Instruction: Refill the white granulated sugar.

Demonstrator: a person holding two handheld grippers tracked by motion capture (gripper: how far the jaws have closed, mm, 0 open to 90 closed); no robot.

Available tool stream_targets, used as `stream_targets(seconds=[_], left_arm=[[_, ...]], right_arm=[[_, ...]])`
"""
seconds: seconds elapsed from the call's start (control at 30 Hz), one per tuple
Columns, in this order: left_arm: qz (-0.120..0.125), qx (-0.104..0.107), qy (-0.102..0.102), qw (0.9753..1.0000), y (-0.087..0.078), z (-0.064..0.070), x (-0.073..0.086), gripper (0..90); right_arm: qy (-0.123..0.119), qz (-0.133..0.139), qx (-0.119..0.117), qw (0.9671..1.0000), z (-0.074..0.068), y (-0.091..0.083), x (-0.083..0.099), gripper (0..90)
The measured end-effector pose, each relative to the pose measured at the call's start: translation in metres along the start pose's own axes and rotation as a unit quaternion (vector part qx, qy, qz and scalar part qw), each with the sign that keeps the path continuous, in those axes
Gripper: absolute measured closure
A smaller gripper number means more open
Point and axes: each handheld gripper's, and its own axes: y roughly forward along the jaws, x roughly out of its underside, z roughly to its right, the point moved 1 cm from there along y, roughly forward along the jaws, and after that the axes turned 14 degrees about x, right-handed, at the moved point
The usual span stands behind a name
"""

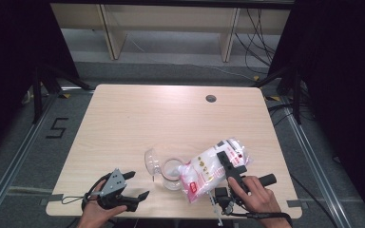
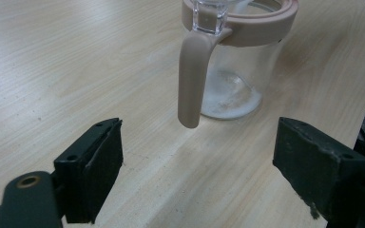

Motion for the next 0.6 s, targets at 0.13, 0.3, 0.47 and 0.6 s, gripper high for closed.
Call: stream_targets(seconds=[0.13,0.3,0.47,0.6], left_arm=[[-0.001,0.004,0.009,0.9999,0.001,-0.001,0.000,16.6],[-0.002,0.004,0.011,0.9999,0.001,-0.002,0.000,16.6],[0.000,0.004,0.005,1.0000,0.001,-0.001,0.000,16.6],[-0.001,0.005,0.007,1.0000,0.000,-0.001,0.000,16.6]], right_arm=[[0.021,0.000,0.004,0.9998,-0.002,0.002,-0.004,50.0],[0.021,-0.003,-0.003,0.9998,0.000,0.007,-0.005,50.0],[0.027,-0.006,0.002,0.9996,-0.002,0.007,0.002,50.0],[0.030,-0.016,-0.004,0.9994,-0.002,0.004,0.005,50.0]])
